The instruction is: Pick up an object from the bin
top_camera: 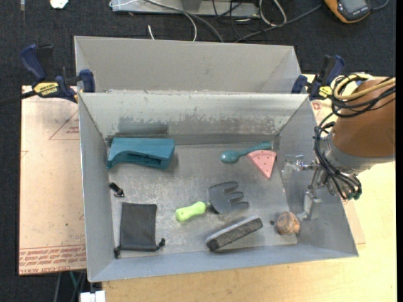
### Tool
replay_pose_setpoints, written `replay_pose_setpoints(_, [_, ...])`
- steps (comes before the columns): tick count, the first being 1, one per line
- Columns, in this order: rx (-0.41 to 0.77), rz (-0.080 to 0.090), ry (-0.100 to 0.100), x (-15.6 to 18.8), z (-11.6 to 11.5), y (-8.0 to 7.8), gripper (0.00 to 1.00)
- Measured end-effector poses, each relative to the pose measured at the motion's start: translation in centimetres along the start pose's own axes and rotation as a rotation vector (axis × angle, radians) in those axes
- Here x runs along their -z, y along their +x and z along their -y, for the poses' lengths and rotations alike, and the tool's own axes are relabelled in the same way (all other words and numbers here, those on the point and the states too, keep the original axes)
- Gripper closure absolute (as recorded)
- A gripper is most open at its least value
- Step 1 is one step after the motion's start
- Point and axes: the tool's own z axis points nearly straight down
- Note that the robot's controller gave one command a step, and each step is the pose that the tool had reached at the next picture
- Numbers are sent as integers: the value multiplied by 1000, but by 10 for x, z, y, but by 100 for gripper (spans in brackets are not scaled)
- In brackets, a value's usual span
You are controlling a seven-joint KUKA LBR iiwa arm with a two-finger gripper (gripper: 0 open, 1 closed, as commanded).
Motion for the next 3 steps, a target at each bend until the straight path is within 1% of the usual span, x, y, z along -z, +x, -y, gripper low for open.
replay_pose_setpoints(1, [-109,0,0,-64,-62,16,0])
replay_pose_setpoints(2, [67,2,2,-67,-60,-43,0])
replay_pose_setpoints(3, [162,-5,-4,-75,-93,-16,0])
